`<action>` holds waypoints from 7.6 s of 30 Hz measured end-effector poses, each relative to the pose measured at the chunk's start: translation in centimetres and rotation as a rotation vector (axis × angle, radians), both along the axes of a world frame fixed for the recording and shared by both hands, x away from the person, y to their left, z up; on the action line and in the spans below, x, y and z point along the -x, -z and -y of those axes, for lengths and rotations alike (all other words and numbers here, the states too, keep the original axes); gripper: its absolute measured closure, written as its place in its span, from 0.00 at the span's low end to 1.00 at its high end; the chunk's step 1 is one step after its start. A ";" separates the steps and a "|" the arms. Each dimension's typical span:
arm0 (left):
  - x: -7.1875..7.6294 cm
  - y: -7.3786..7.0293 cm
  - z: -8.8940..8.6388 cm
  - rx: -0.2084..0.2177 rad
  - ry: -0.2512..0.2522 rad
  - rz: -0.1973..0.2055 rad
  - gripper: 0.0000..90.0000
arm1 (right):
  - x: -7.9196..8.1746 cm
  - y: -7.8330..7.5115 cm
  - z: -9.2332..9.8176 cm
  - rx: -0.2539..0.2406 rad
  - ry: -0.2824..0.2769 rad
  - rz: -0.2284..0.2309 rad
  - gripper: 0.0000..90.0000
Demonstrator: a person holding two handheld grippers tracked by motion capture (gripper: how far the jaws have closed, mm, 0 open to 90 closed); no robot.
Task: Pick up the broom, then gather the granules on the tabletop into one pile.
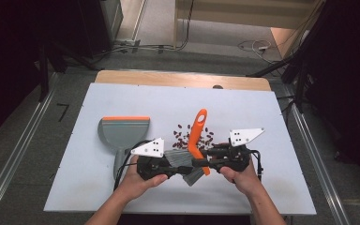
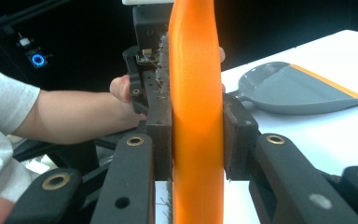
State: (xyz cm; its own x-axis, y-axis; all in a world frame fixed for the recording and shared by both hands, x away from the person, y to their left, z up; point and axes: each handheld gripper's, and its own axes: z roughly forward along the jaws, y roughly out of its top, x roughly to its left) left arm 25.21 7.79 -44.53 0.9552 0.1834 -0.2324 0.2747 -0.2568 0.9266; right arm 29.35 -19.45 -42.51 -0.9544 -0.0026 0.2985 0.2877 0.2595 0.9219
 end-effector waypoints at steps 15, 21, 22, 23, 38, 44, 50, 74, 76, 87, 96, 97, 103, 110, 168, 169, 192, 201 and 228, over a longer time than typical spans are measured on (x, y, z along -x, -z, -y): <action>0.0 0.4 -1.1 0.017 -0.173 0.015 0.40 | 0.8 -1.0 -0.3 0.069 0.143 0.077 0.77; 0.1 0.2 -2.2 -0.001 -0.263 0.022 0.17 | 0.5 -1.4 0.6 0.078 0.222 0.079 0.77; 0.2 0.2 -2.4 -0.001 -0.280 0.021 0.13 | 0.5 -1.5 0.7 0.084 0.231 0.082 0.77; 0.2 0.1 -2.7 0.000 -0.294 0.021 0.11 | 0.5 -1.5 0.9 0.089 0.245 0.084 0.77; 0.6 0.0 -5.7 0.008 -0.417 0.025 0.00 | -0.2 -1.7 2.1 0.191 0.485 0.096 0.77; 0.7 -0.1 -7.1 0.022 -0.474 0.043 0.00 | -0.5 -1.6 2.7 0.212 0.549 0.083 0.77; 0.7 0.0 -8.4 0.024 -0.503 0.049 0.00 | -0.9 -1.4 3.3 0.248 0.626 0.066 0.77; 1.2 0.5 -11.8 -0.004 -0.600 0.086 0.00 | -3.7 -1.8 5.5 0.437 0.796 0.062 0.77; 1.2 0.6 -11.8 -0.005 -0.595 0.084 0.00 | -4.4 -1.7 5.6 0.470 0.803 0.067 0.77; 1.0 1.0 -12.0 -0.013 -0.596 0.091 0.00 | -8.7 -1.1 4.1 0.675 0.795 0.103 0.77; 1.1 1.1 -12.4 -0.003 -0.594 0.084 0.00 | -11.3 -0.8 0.6 0.858 0.793 0.178 0.77; 1.1 1.1 -12.3 -0.004 -0.594 0.085 0.00 | -11.7 -0.6 0.2 0.884 0.786 0.193 0.77; 0.9 1.3 -12.1 -0.017 -0.591 0.083 0.00 | -12.6 0.5 -2.0 0.985 0.761 0.231 0.77; 0.9 1.3 -12.0 -0.018 -0.590 0.083 0.00 | -12.0 1.3 -4.9 1.064 0.650 0.285 0.77; 1.5 1.1 -13.6 0.029 -0.630 0.063 0.00 | -11.6 1.9 -12.4 1.089 0.282 0.535 0.77; 1.5 1.1 -13.5 0.029 -0.630 0.064 0.00 | -11.5 1.9 -12.2 1.083 0.277 0.535 0.77; 1.6 1.1 -12.9 0.021 -0.617 0.068 0.00 | -6.3 2.1 -9.6 1.003 0.134 0.511 0.75; 1.6 1.1 -12.9 0.015 -0.620 0.070 0.00 | -6.2 1.0 -9.1 0.959 0.207 0.586 0.77; 1.6 0.8 -13.9 0.036 -0.648 0.077 0.00 | -4.2 -0.8 -12.2 0.766 0.287 -0.082 0.77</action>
State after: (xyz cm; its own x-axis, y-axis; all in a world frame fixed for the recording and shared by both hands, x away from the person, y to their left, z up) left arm 23.65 21.74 -45.35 0.6681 0.7209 -0.1842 0.2955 -0.0299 0.9549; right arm 33.56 -7.28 -41.67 -0.8621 0.4709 0.1870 0.4970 0.7143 0.4926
